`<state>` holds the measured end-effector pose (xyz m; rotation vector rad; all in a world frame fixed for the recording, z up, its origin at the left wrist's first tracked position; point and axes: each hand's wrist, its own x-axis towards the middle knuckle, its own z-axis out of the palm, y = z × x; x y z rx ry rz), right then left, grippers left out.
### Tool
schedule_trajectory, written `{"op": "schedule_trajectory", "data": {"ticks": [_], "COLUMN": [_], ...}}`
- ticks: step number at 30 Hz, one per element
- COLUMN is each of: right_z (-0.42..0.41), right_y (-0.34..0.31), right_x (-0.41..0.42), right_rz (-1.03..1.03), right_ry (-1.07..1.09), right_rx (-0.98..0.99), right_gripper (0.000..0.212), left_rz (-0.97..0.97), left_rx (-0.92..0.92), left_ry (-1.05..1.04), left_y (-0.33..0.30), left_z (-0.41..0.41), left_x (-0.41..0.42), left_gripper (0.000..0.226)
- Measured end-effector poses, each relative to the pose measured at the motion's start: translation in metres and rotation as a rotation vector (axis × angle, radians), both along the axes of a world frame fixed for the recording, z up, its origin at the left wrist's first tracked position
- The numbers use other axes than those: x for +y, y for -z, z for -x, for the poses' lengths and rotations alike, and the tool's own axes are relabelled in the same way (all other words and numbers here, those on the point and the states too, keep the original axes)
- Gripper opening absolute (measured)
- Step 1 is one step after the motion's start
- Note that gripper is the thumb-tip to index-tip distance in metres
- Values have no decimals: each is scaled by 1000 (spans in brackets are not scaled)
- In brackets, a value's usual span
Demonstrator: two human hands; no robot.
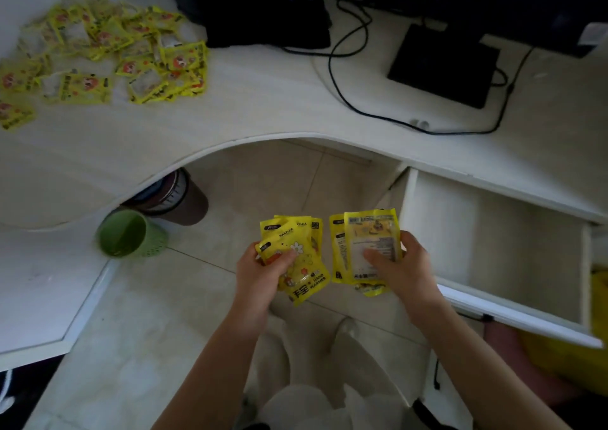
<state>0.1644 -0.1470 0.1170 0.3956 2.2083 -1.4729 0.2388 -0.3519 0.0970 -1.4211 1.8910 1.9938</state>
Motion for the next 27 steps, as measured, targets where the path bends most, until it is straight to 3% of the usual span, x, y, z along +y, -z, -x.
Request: {"op": "schedule_trajectory", "data": {"ticks": [11, 27], "right_z": [0, 73], "right_y": [10, 76], "right_x": [140, 226], "right_rz": [0, -252], "right_ry": [173, 360], "right_rx": [-27, -119], "right_gripper": [28, 34], "left_rz": [-12, 15], "left_rx": [6, -149], "left_ry": [176, 529], "left_y": [3, 69], "left_z": [44, 148], "left_x": [141, 236], "left_gripper": [25, 31]}}
